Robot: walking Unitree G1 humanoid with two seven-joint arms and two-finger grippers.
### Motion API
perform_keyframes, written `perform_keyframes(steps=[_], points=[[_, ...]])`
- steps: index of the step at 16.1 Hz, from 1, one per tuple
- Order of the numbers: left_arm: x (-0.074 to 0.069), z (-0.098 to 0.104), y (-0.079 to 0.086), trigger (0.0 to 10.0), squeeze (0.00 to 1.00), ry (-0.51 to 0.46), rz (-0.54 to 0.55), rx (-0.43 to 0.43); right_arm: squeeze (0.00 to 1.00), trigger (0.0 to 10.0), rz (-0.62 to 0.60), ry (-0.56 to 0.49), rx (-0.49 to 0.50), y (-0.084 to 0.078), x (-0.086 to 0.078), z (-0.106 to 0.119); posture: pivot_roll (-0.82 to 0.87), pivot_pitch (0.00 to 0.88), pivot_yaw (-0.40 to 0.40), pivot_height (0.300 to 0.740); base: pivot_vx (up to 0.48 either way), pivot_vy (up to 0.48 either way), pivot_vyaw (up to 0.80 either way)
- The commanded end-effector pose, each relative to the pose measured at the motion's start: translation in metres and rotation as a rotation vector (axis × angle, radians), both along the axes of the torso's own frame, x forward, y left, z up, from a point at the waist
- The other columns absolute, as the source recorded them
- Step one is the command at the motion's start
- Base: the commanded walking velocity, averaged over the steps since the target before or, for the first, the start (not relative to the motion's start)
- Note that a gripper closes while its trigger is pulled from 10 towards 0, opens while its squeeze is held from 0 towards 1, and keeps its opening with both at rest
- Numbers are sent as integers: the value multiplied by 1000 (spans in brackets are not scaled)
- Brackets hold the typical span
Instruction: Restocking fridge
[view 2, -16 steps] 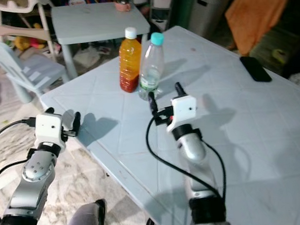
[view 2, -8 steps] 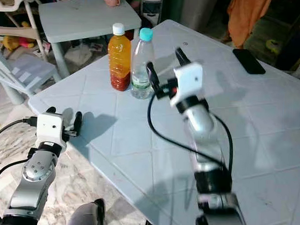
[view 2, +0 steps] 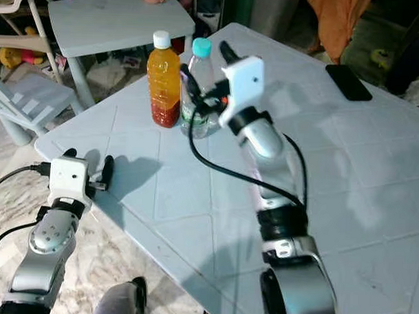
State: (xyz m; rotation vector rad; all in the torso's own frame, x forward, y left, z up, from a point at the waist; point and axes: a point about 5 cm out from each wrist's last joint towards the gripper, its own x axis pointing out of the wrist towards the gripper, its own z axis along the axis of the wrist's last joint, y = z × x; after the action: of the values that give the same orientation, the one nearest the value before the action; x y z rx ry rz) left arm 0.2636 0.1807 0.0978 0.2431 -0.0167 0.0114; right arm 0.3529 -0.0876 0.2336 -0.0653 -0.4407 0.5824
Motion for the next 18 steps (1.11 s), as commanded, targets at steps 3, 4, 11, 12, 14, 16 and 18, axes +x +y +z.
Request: perform_keyframes(steps=[3, 4, 11, 12, 14, 16, 18], points=[[-2, 2, 0, 10000, 0, 2, -1, 8, 0, 10000, -12, 49, 4, 7, 12, 3, 137, 148, -60, 740, 0, 0, 0], [-2, 2, 0, 10000, 0, 3, -1, 6, 0, 10000, -34, 71, -2, 8, 17, 3, 135, 149, -59, 740, 0, 0, 0], [-2, 1, -4, 10000, 0, 12, -10, 3, 0, 0, -61, 67, -22, 24, 32, 18, 131, 154, -66, 740, 0, 0, 0], [-2, 1, -4, 10000, 0, 12, -8, 2, 0, 0, -67, 68, -21, 23, 33, 19, 131, 155, -67, 740, 0, 0, 0], [-3, 1, -4, 10000, 0, 16, -8, 0, 0, 0, -80, 67, -22, 20, 34, 19, 128, 157, -66, 740, 0, 0, 0], [-3, 0, -5, 10000, 0, 19, -10, -1, 0, 0, -85, 57, -26, 20, 34, 21, 127, 159, -65, 740, 0, 0, 0], [-3, 0, -5, 10000, 0, 21, -12, 0, 0, 0, -93, 52, -36, 20, 34, 22, 126, 159, -66, 740, 0, 0, 0]])
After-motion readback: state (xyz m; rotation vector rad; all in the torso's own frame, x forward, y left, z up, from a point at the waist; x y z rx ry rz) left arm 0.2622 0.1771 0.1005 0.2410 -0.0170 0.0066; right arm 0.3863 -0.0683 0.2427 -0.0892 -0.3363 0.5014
